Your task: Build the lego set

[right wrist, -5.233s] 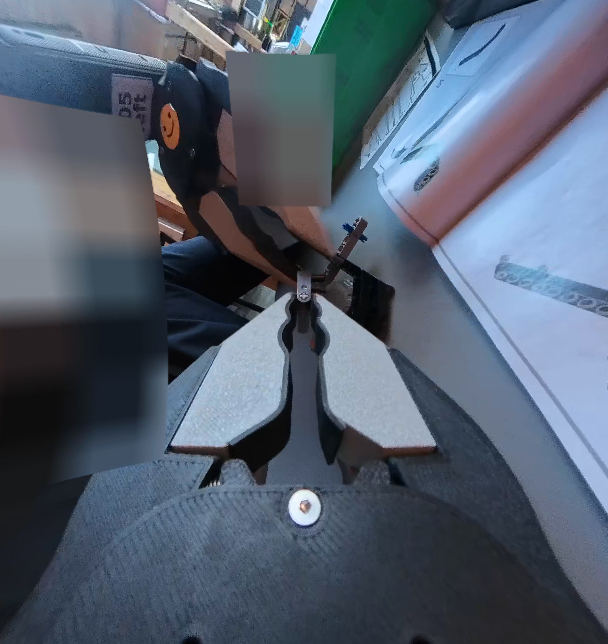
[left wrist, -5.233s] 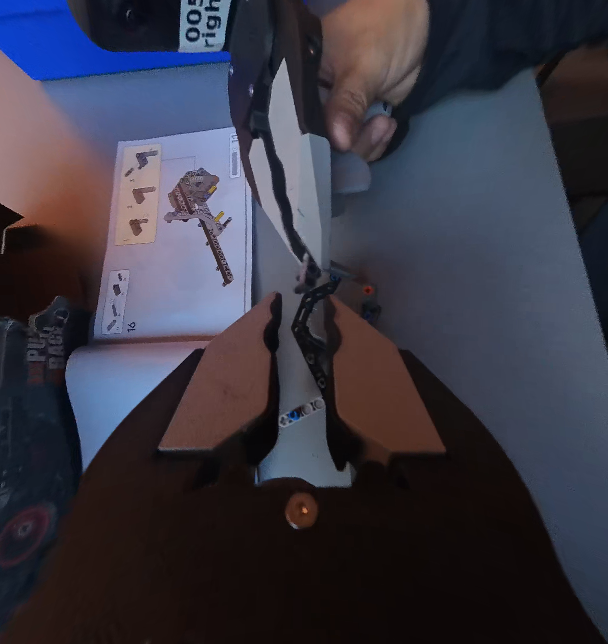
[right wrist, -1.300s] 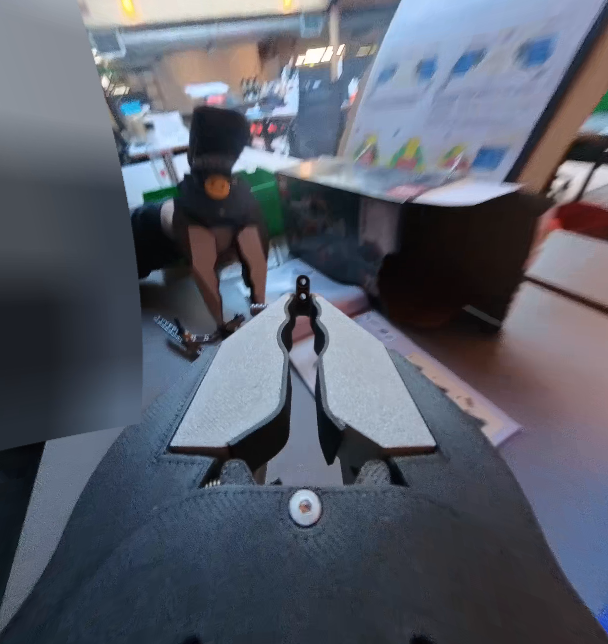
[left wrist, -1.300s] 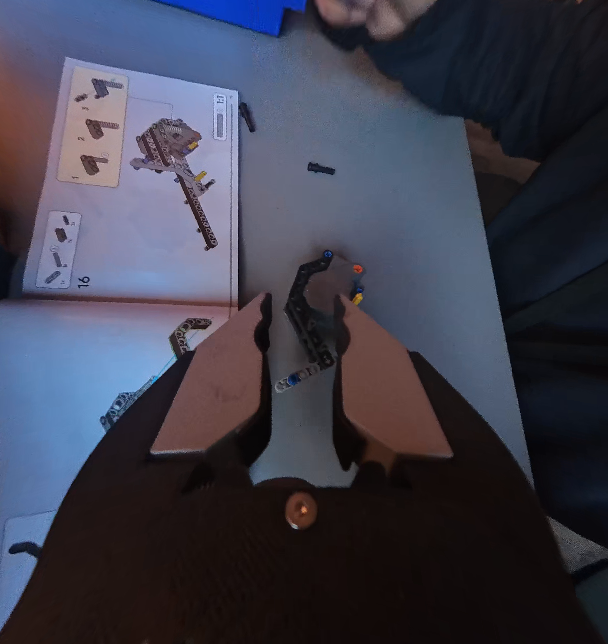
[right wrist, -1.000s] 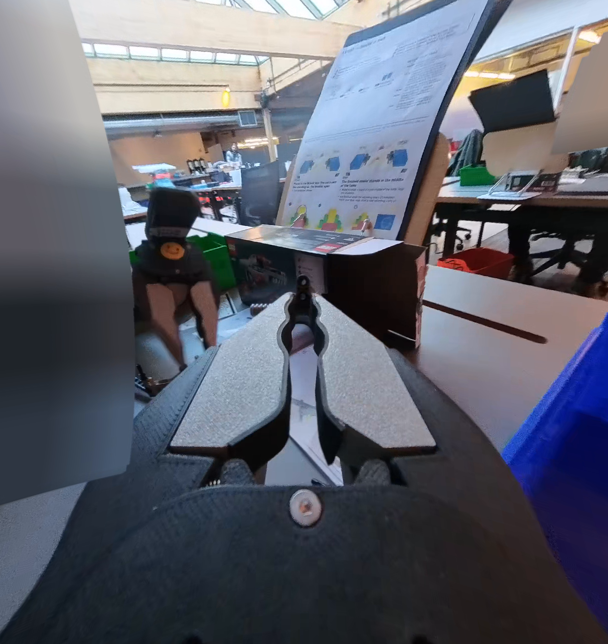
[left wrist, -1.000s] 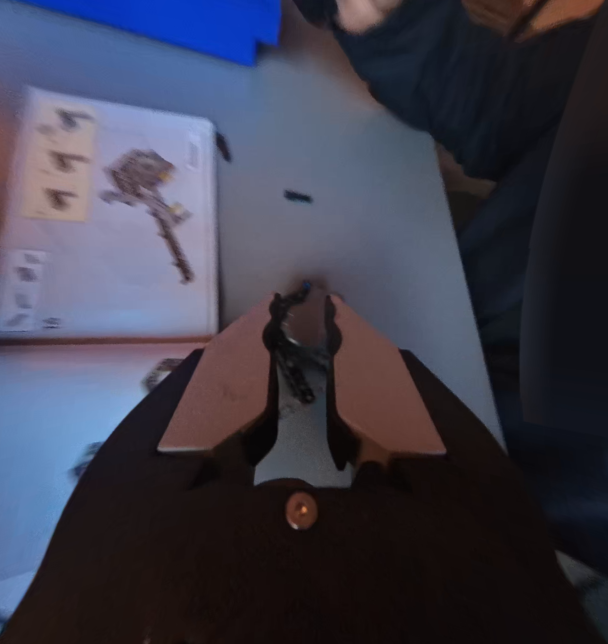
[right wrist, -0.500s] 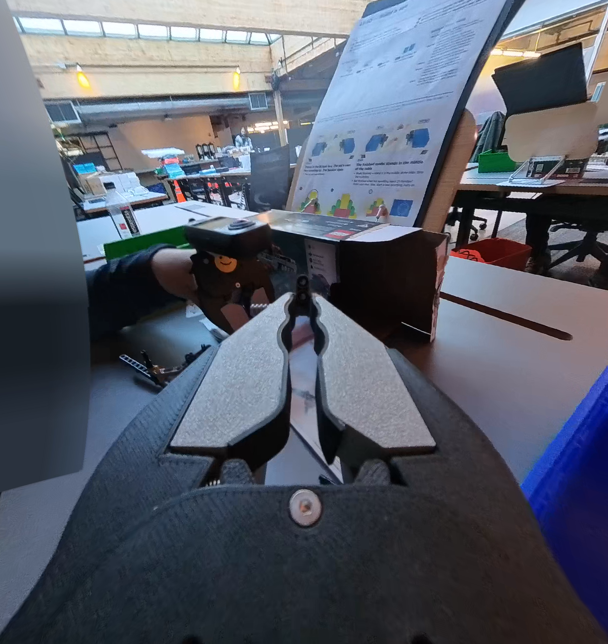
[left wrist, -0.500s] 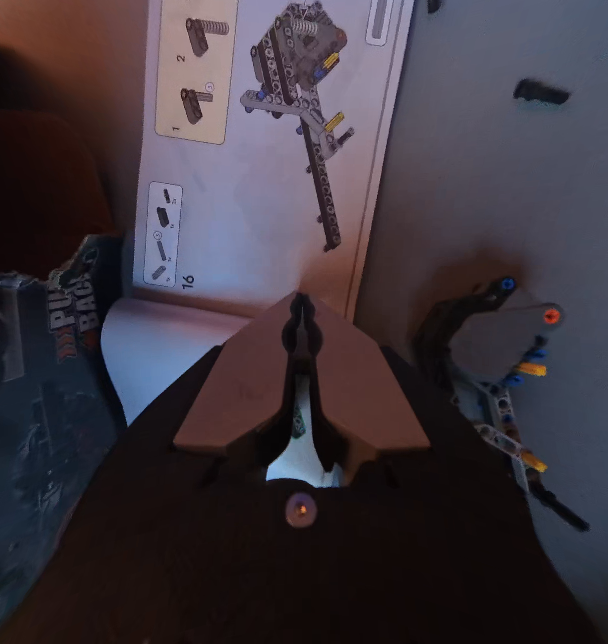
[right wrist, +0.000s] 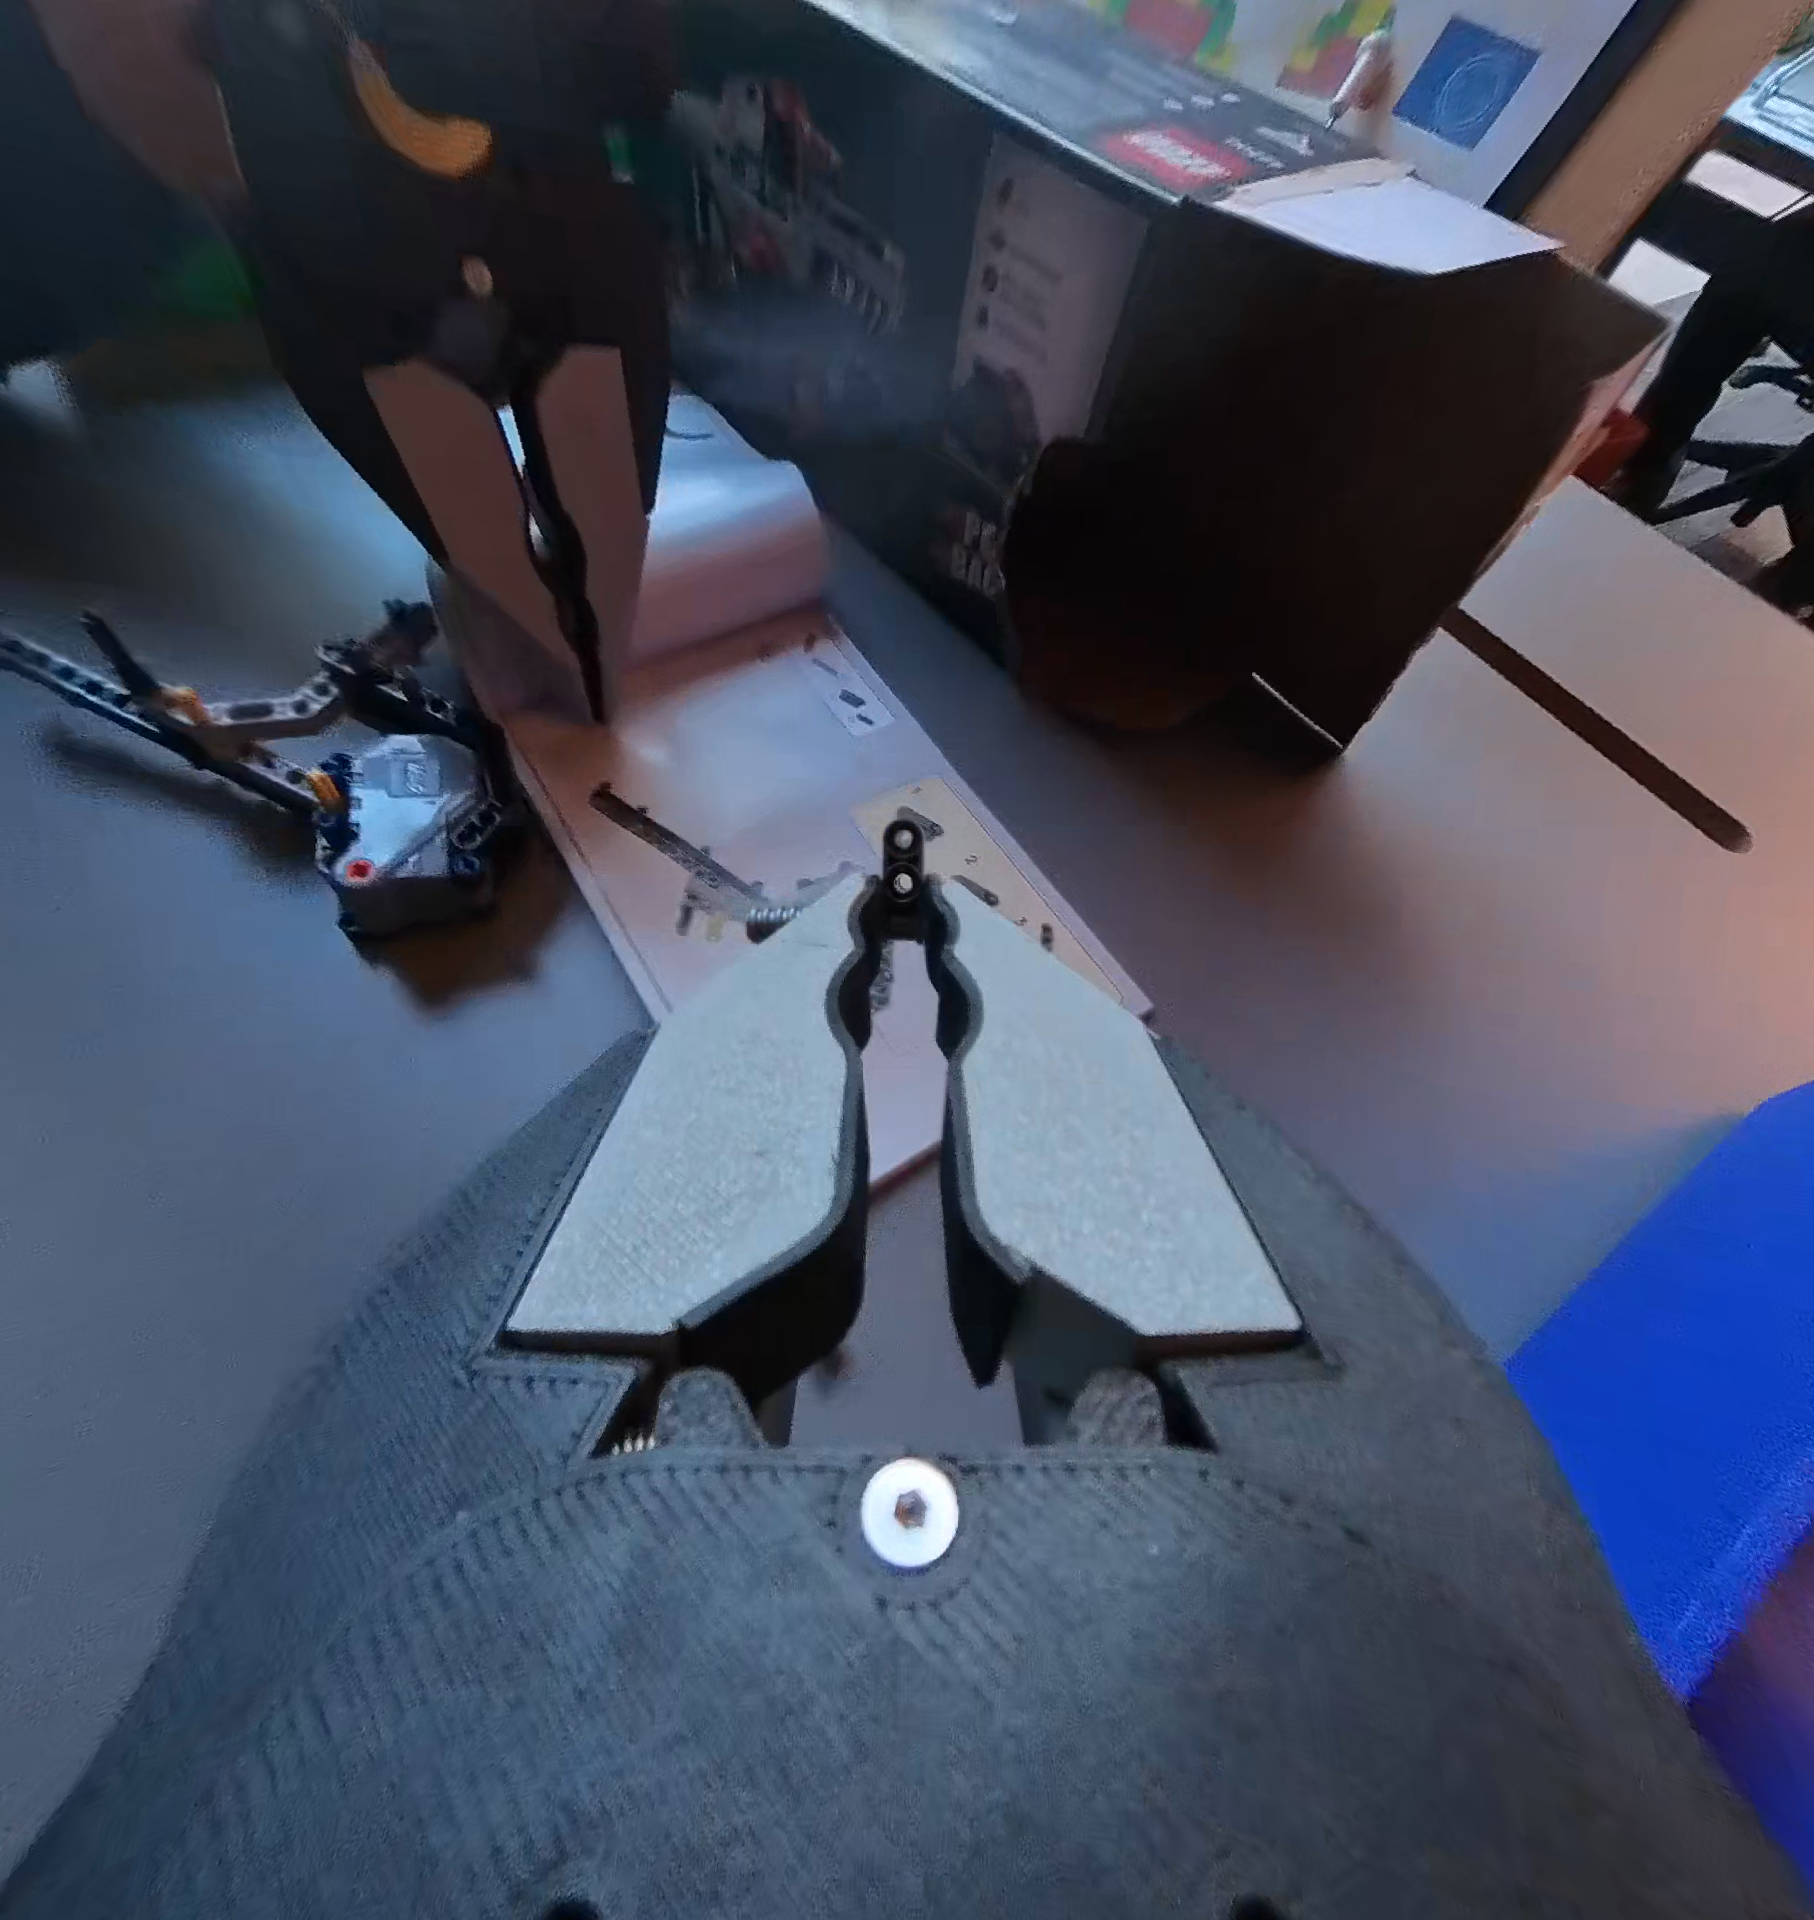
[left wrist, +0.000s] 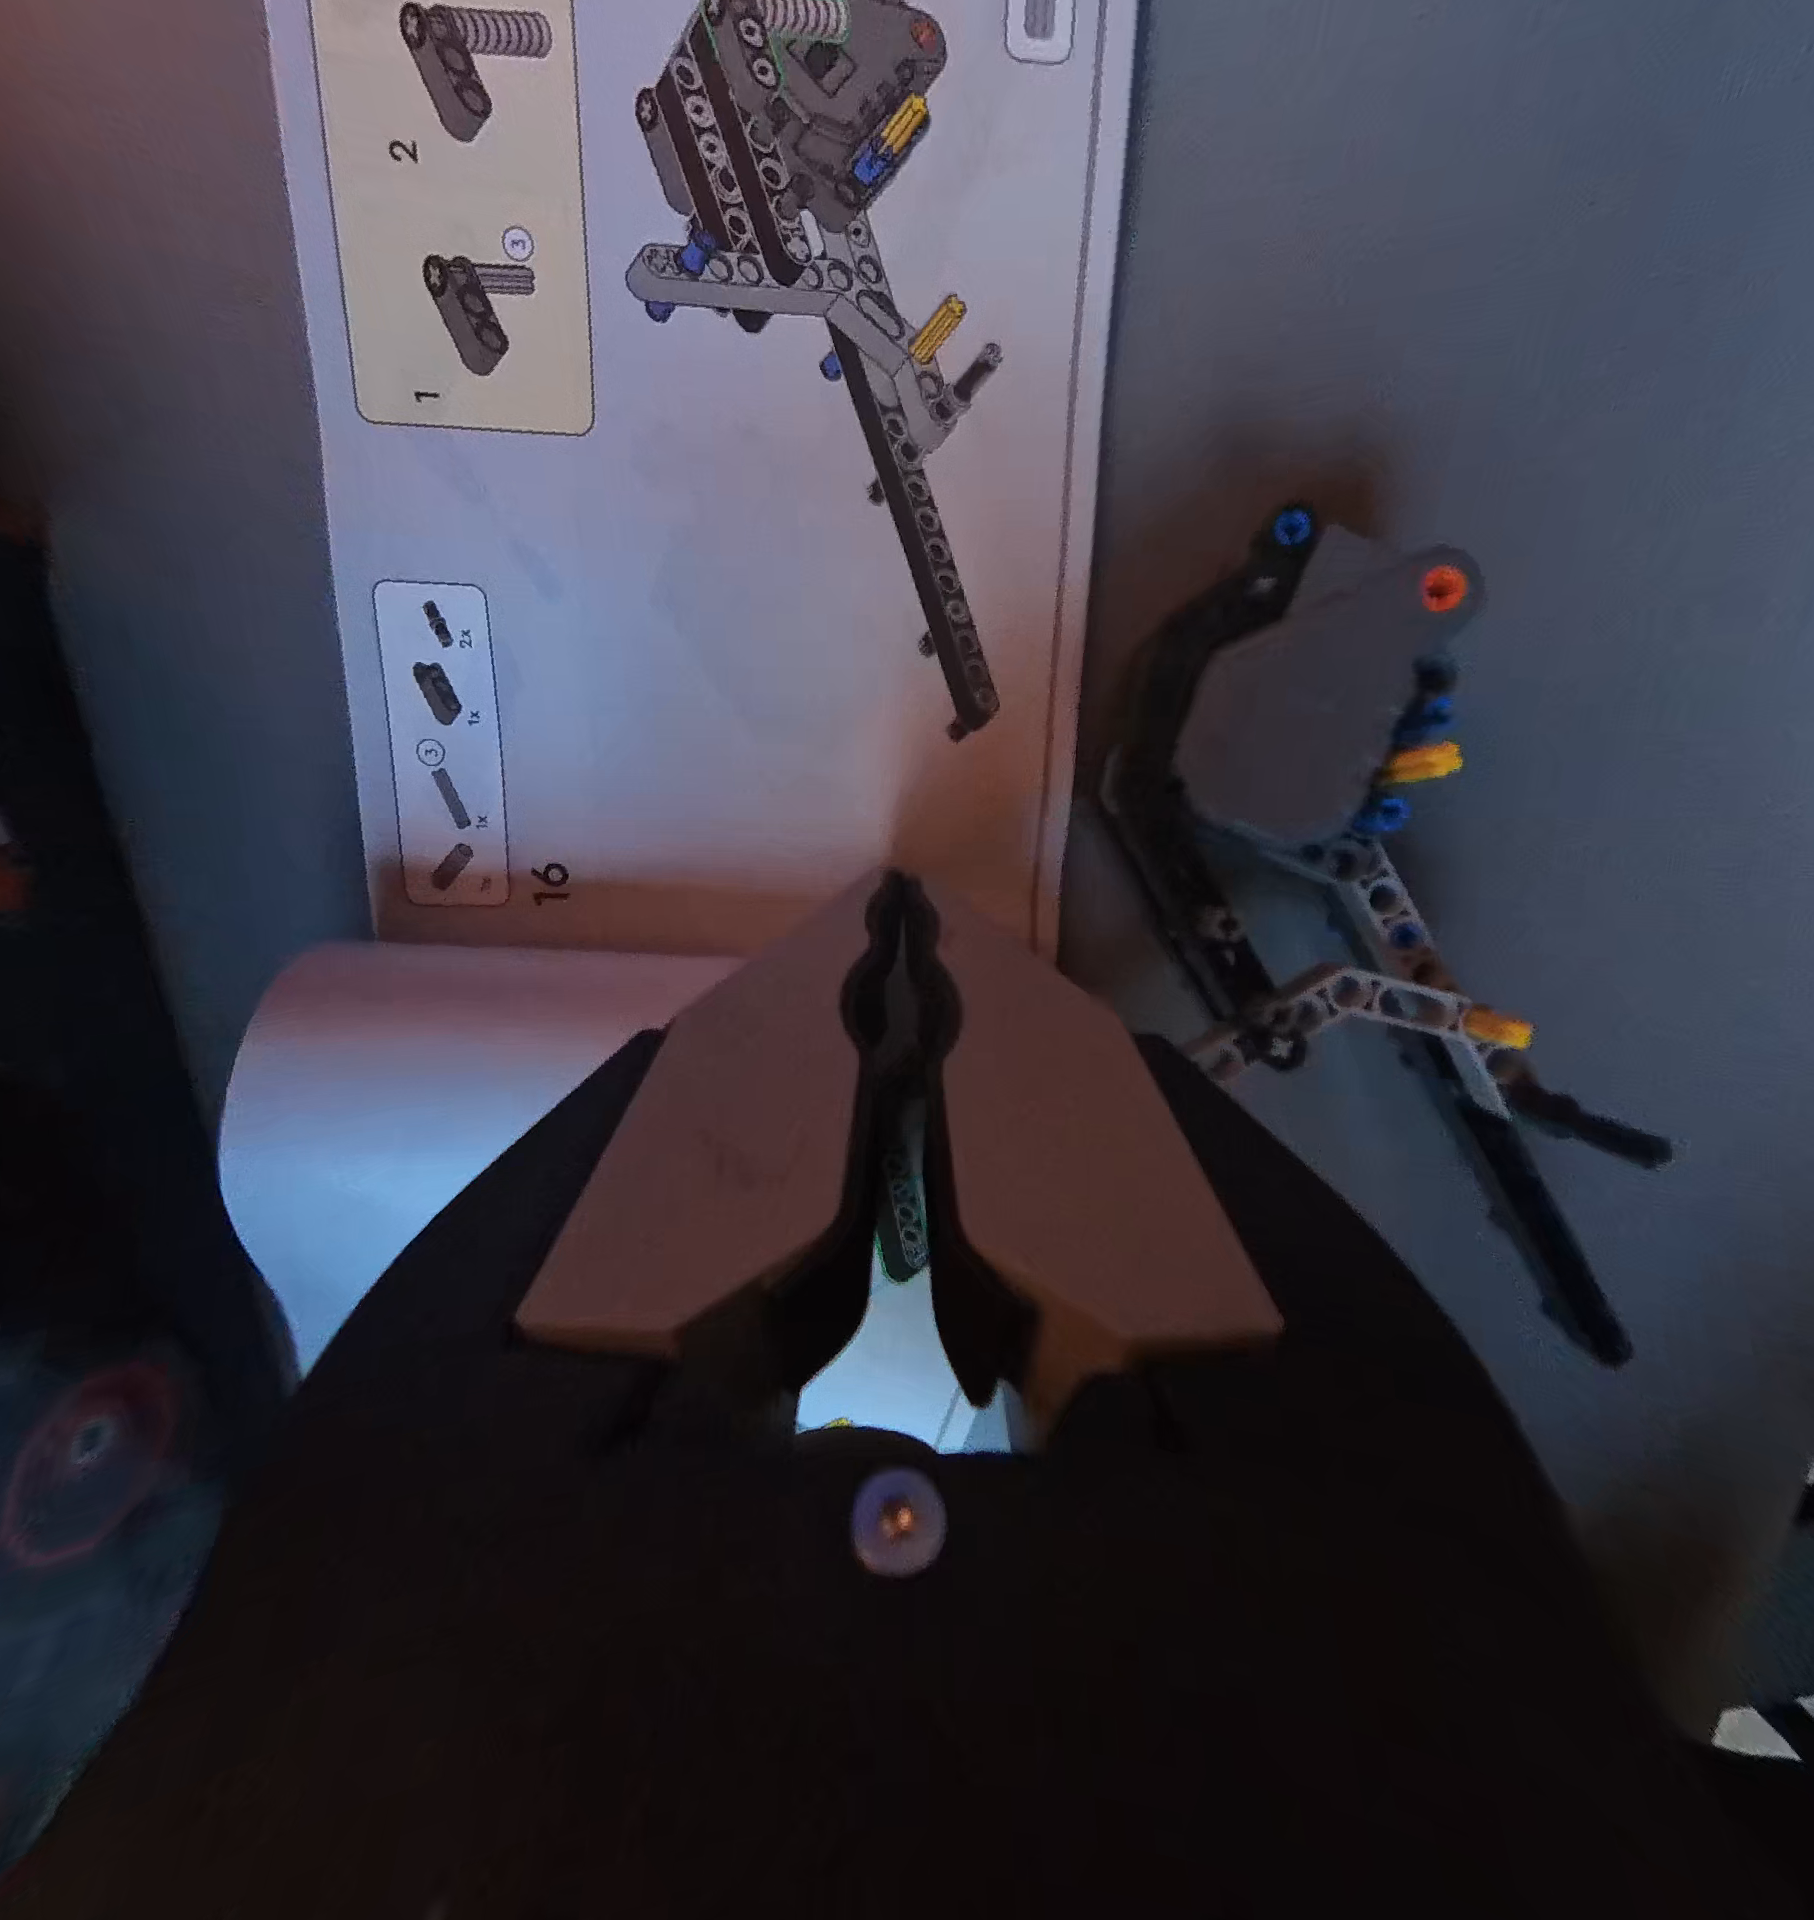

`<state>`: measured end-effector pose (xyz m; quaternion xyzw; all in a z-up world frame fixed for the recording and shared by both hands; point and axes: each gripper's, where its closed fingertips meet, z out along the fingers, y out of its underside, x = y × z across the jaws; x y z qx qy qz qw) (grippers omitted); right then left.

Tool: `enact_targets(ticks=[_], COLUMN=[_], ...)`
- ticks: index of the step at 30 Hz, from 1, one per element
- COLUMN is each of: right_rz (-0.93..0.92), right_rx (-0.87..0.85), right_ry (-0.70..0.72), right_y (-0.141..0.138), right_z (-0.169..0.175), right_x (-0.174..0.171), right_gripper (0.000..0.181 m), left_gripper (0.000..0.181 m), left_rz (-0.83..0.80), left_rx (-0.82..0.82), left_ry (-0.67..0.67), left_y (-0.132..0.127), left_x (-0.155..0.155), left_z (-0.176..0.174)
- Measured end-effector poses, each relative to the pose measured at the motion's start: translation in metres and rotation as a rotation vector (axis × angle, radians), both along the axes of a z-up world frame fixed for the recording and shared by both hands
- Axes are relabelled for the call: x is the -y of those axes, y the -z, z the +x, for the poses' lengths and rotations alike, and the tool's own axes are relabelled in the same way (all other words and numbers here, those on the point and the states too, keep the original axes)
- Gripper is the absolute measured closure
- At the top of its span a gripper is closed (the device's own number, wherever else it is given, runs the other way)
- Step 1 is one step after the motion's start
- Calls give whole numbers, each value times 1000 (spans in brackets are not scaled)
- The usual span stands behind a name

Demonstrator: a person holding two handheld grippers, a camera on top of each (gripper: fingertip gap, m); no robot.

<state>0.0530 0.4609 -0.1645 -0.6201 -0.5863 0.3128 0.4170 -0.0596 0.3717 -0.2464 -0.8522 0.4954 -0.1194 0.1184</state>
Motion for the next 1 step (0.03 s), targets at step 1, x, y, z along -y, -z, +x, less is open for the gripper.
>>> enact_targets(ticks=[1], right_rz=[12], right_rx=[8], right_ry=[1], right_y=[2], right_z=[-1], right_x=[0], right_gripper=[176], left_gripper=[181], left_rz=[-5], left_rx=[5], left_ry=[3], left_y=[0], left_x=[3], left_z=[-1])
